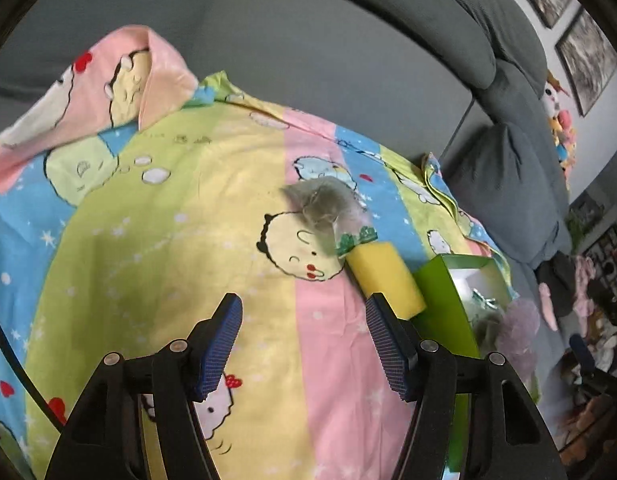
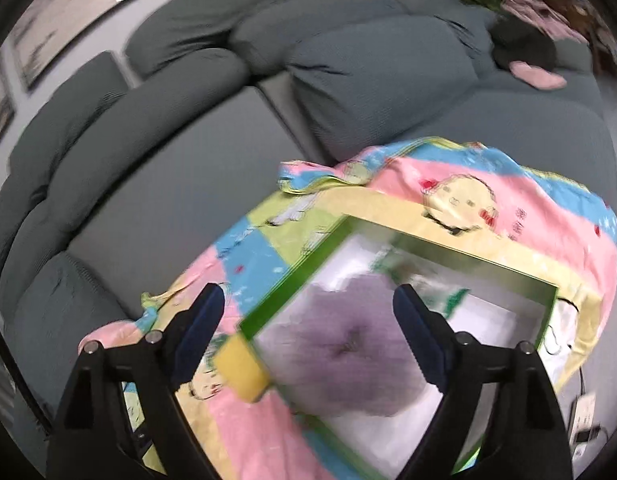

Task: Organize objects
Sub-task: 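Move the right gripper back toward the yellow sponge and small bag, then lower the open right gripper around the yellow sponge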

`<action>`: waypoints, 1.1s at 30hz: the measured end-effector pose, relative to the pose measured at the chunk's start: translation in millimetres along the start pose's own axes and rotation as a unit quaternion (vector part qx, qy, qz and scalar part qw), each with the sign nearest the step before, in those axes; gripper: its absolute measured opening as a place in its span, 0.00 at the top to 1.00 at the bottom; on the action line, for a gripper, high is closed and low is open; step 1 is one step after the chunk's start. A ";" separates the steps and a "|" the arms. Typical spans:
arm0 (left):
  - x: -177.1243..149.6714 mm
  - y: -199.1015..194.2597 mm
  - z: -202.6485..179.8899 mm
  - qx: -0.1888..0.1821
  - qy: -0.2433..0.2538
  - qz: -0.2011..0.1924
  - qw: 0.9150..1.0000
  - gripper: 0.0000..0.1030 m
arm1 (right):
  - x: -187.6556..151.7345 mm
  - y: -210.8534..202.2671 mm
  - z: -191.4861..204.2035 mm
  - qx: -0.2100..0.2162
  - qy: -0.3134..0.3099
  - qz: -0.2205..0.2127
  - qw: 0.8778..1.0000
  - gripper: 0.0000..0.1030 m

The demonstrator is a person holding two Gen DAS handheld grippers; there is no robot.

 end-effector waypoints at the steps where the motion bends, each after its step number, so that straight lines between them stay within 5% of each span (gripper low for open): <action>1: 0.2 -1.0 3.0 -0.008 -0.005 0.004 1.000 0.37 | -1.8 -1.9 14.1 0.018 -0.013 -0.001 1.000 0.15; 6: 3.6 -8.7 26.2 -0.001 -0.040 0.001 0.999 0.30 | -29.9 2.7 89.0 0.103 -0.107 0.026 0.989 0.15; 11: 6.7 -15.3 51.4 0.020 -0.068 0.000 0.997 0.30 | -69.6 35.4 127.2 0.104 -0.164 0.078 0.978 0.16; 14: 8.7 -18.8 70.3 0.037 -0.088 -0.002 0.995 0.30 | -96.2 68.3 137.3 0.071 -0.204 0.114 0.970 0.21; 16: 8.6 -19.4 80.7 0.045 -0.101 0.000 0.994 0.30 | -114.1 95.7 135.7 0.029 -0.238 0.142 0.961 0.38; 18: 8.1 -19.0 86.8 0.049 -0.107 0.003 0.993 0.30 | -126.1 118.7 132.1 -0.009 -0.270 0.161 0.949 0.45; 22: 7.7 -18.0 88.4 0.049 -0.106 0.007 0.993 0.30 | -135.2 143.3 115.9 -0.071 -0.320 0.175 0.928 0.46; 33: 5.0 -13.7 87.3 0.050 -0.107 0.017 0.993 0.30 | -151.7 167.4 99.3 -0.100 -0.358 0.191 0.909 0.47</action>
Point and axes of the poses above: each gripper's, at about its wrist camera, not at the fingertips, and y roughly the way its jaws point, z to its left, x to its top, the point moved 9 cm from there along y, roughly the way its jaws point, and after that the axes turned 3 degrees about -z, right-handed, at the moved point
